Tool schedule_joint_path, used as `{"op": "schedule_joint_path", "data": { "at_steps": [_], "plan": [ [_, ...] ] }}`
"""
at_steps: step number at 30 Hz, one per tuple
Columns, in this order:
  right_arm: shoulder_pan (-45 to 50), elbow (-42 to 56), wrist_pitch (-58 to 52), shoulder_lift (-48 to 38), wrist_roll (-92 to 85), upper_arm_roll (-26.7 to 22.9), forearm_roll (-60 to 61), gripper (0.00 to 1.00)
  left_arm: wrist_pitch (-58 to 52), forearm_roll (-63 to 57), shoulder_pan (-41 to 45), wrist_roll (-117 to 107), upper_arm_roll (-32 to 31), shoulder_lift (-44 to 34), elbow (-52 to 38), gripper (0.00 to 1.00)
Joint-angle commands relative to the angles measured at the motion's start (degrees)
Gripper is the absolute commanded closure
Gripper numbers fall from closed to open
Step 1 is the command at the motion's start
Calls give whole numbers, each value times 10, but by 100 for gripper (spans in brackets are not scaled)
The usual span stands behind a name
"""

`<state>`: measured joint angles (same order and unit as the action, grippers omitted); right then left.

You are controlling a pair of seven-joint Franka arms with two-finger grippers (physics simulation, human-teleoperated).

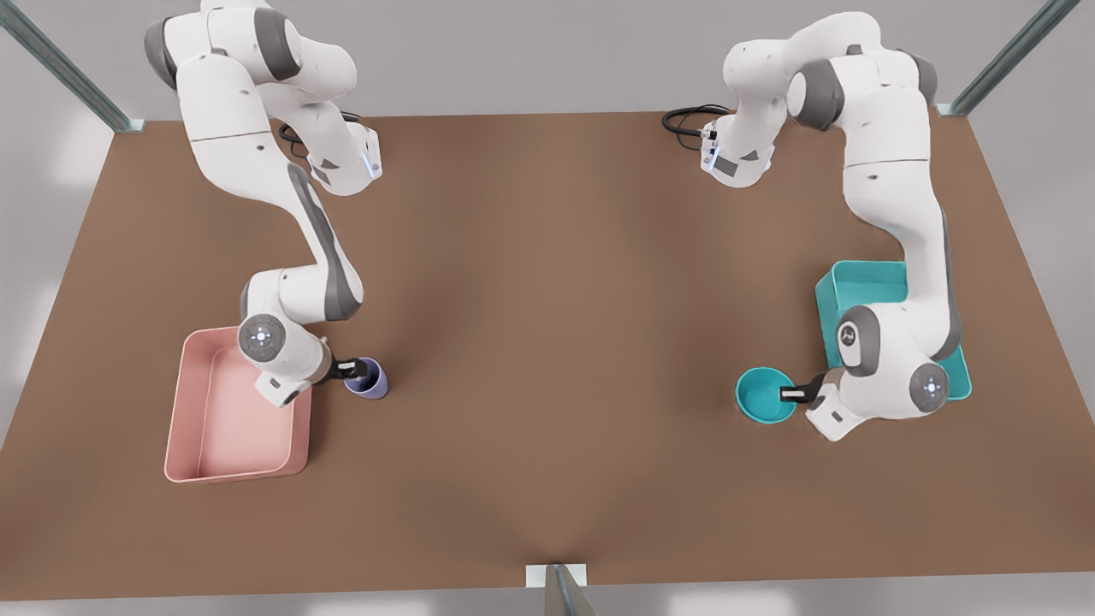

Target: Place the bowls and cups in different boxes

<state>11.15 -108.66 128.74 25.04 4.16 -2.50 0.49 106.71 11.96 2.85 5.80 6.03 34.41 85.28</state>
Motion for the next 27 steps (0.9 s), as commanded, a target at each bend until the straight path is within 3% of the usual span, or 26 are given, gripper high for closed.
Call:
{"op": "schedule_joint_path", "data": {
  "at_steps": [1, 5, 10, 12, 16, 17, 18, 19, 20, 21, 22, 26, 27],
  "plan": [
    [0, -1, 25, 2, 12, -1, 1, 0, -99, -53, -6, 34, 34, -54, 39, 79],
    [2, -7, 32, 19, 12, 0, 1, 0, -93, -55, -57, 183, 142, -82, 94, 79],
    [10, -13, 32, 28, 12, 0, 0, 0, 75, -55, -75, 250, 166, -70, 184, 79],
    [11, -13, 32, 29, 12, 0, 0, 8, 140, -55, -86, 266, 167, -47, 194, 79],
    [13, -11, 32, 38, 12, 1, 0, 34, 172, -50, -96, 279, 167, -17, 194, 79],
    [13, -11, 31, 38, 12, 1, 0, 46, 172, -50, -96, 279, 167, -14, 194, 70],
    [13, -10, 31, 38, 12, 0, 0, 56, 172, -50, -96, 278, 167, -11, 193, 35],
    [13, -7, 27, 38, 11, 0, 0, 71, 172, -49, -96, 278, 167, -11, 193, 22],
    [13, -5, 26, 38, 11, 1, 0, 79, 172, -48, -95, 278, 167, -11, 192, 16],
    [13, -3, 24, 38, 2, 0, 0, 79, 172, -49, -95, 279, 166, -14, 189, 4],
    [12, 4, 20, 37, 1, 0, 0, 79, 161, -52, -94, 277, 167, -47, 188, 0],
    [-2, 13, -43, -27, -65, -2, 1, 79, 16, -103, -23, 60, 145, -181, 172, 0],
    [-31, 29, -90, -48, -139, -5, 0, 79, -26, -119, 35, -16, 123, -224, 162, 0]
  ]
}}
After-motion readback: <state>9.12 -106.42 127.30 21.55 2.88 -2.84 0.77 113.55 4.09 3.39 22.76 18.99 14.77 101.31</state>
